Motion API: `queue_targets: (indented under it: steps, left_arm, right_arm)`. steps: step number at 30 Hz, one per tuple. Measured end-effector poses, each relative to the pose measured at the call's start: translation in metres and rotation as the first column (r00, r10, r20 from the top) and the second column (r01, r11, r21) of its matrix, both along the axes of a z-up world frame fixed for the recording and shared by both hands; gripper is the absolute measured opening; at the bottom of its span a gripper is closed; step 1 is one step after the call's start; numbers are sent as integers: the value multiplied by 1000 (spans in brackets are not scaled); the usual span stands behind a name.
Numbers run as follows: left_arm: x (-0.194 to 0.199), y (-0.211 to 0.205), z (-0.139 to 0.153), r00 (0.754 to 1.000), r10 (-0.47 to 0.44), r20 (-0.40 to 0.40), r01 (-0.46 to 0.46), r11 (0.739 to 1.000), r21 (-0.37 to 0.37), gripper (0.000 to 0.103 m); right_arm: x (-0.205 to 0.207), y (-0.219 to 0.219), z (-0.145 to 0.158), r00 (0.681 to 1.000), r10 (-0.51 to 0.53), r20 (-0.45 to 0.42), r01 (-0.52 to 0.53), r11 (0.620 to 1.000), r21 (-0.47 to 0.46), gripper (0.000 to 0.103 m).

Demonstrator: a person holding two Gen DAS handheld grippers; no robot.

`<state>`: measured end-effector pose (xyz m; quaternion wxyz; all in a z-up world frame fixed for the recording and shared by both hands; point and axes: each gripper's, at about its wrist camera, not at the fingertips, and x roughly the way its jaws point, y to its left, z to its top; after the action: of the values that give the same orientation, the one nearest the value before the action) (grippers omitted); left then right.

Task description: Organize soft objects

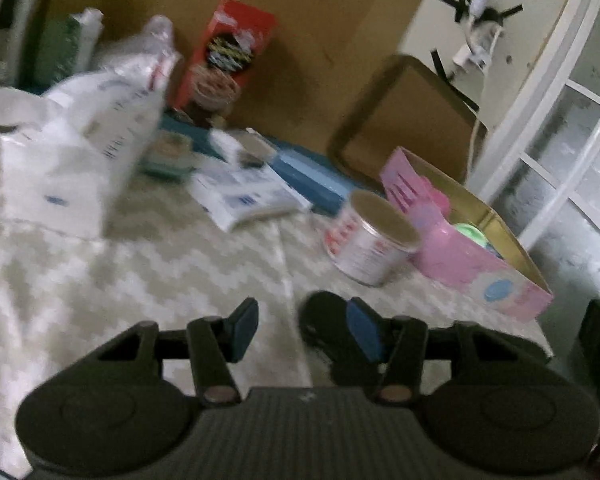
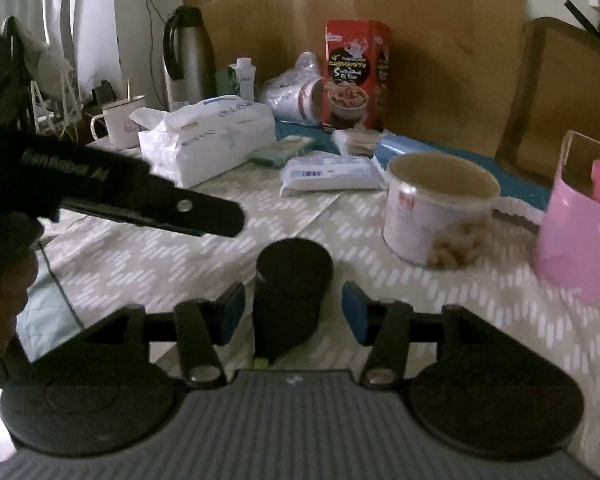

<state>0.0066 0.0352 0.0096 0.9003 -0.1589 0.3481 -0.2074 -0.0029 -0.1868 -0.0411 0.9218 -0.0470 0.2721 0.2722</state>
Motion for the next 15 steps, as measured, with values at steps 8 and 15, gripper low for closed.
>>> queue_targets:
  steps: [8, 15]
  left_arm:
    - [-2, -47, -17, 993, -89, -79, 92, 995, 34, 46]
    - [-1, -93, 23, 979, -201, 21, 200, 979, 38, 45]
  right_arm:
    - [-16, -8, -7, 999, -8, 45, 6, 1000, 24, 39]
    - [-33, -49, 21, 964, -152, 217, 138, 987, 80, 39]
